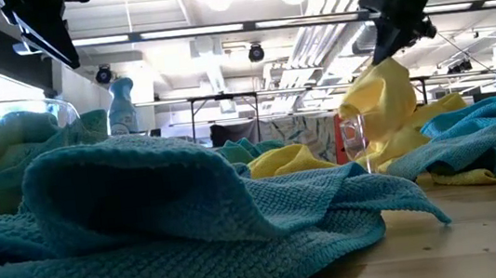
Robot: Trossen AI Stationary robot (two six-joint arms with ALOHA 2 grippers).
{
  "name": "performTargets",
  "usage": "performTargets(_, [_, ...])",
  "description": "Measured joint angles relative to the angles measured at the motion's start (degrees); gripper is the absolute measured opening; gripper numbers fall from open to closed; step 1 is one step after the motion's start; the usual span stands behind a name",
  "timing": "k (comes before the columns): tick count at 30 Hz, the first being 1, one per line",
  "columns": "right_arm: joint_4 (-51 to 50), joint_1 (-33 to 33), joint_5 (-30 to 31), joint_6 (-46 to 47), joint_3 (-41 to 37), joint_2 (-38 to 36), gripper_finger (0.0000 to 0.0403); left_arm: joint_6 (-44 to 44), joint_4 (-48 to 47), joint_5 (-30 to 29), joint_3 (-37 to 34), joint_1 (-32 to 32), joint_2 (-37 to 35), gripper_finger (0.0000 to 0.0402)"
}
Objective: Sort microfiber towel by color & place in baskets
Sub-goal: Put the yellow microfiber cloth into the right transparent bin
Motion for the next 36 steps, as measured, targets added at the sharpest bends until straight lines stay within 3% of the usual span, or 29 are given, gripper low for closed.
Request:
performTargets(7, [-0.1, -4.2, -3.3, 10.2, 0.1, 9.9, 0.0, -0.5, 0.0, 0.0, 0.0, 0.0, 0.0, 0.009])
performTargets(21, [3.4, -7.4, -5.2, 8.3, 0.1, 26.1, 0.0, -1.4, 0.0, 0.0, 0.0, 0.0, 0.0, 0.009])
performTargets(26, [4.9, -7.7, -5.1, 2.0, 0.1, 27.7, 0.0, -1.5, 0.0, -0.5, 0.0, 0.0, 0.0, 0.009])
performTargets(36, [4.6, -9.4, -7.2, -26.9, 0.1, 27.8, 0.0, -1.7, 0.0, -0.5, 0.0, 0.0, 0.0, 0.009])
